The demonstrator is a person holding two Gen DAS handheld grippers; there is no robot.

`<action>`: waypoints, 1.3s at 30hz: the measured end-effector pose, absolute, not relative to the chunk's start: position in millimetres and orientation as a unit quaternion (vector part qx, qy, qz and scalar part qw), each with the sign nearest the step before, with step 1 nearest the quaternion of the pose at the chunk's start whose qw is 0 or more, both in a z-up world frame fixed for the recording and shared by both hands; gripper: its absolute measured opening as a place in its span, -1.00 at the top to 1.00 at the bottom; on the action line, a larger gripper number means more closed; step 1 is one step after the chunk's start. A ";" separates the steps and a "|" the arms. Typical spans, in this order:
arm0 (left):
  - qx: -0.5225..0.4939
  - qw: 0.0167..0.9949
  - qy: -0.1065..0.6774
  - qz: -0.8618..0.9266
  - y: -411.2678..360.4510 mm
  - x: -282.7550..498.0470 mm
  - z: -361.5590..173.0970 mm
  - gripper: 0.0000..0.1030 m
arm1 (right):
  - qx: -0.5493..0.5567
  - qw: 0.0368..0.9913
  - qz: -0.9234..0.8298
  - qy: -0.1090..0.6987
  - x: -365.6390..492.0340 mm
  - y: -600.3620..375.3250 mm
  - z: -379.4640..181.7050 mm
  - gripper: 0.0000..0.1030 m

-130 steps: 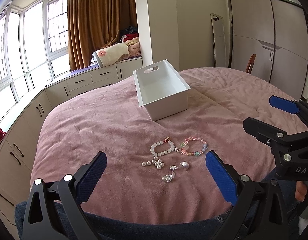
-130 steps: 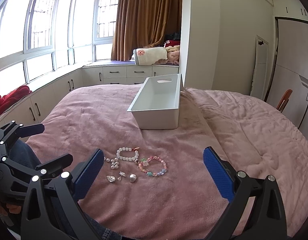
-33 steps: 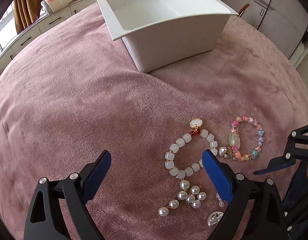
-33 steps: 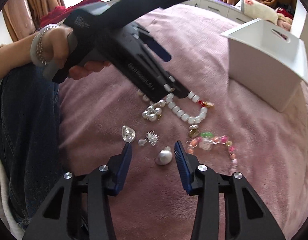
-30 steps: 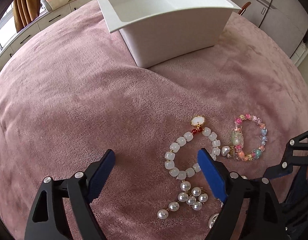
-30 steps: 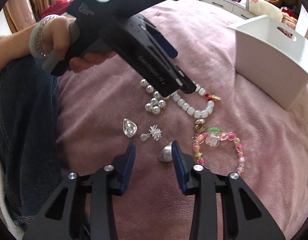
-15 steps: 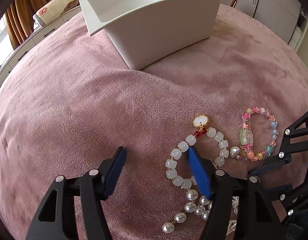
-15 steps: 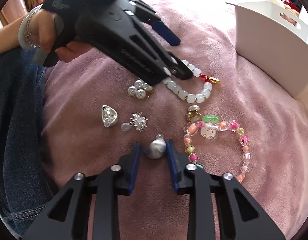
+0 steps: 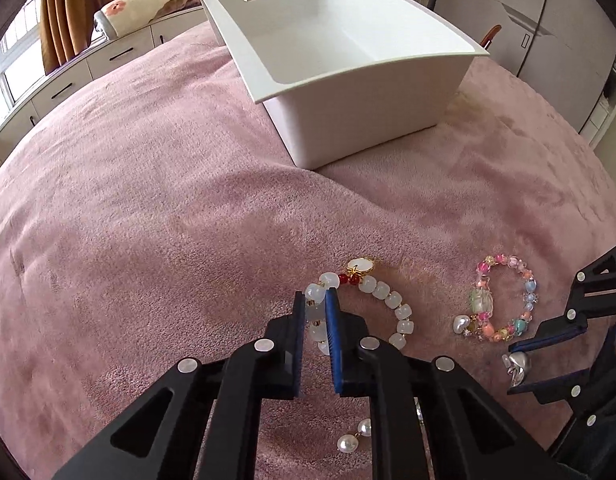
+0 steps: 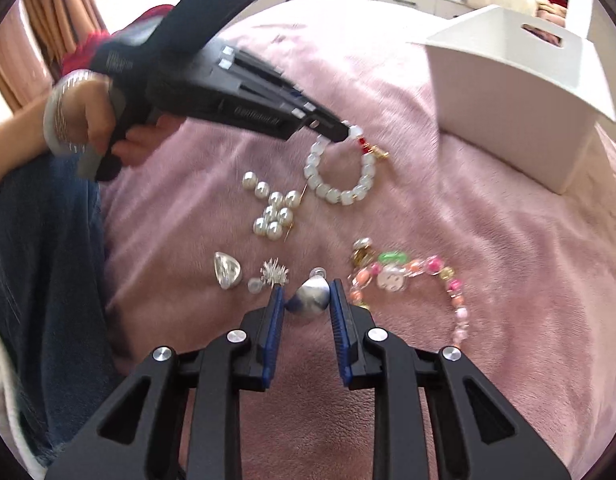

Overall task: Organize jewelry
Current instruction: 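Carry both held pieces into the white box and open both tools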

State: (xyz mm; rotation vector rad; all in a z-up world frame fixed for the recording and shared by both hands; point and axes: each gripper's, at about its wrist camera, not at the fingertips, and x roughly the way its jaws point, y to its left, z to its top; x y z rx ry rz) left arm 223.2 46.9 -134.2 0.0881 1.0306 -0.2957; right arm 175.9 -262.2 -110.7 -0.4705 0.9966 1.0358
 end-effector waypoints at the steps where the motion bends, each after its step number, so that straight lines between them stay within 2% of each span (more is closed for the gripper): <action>1: 0.043 0.861 0.488 -0.137 46.6 221.0 -132.0 0.70 | -0.210 0.730 0.470 0.449 176.7 -264.3 -107.6 0.54; 13: 0.030 0.904 0.407 -0.126 41.8 206.0 -59.1 0.71 | -0.147 0.784 0.467 0.381 181.4 -269.6 -48.1 0.54; 19: 0.028 0.914 0.376 -0.149 26.9 212.5 -16.1 0.71 | -0.103 0.823 0.446 0.336 213.3 -280.1 -7.8 0.54; 22: 0.033 0.913 0.381 -0.143 26.3 218.2 -16.2 0.71 | -0.076 0.833 0.441 0.326 222.3 -289.5 1.8 0.54; 29: 0.031 0.902 0.416 -0.107 43.4 231.8 -55.7 0.72 | -0.067 0.833 0.442 0.325 223.2 -300.7 10.1 0.54; 39: -0.003 0.924 0.355 -0.139 30.8 261.4 24.0 0.72 | -0.081 0.865 0.406 0.285 273.9 -277.6 46.5 0.54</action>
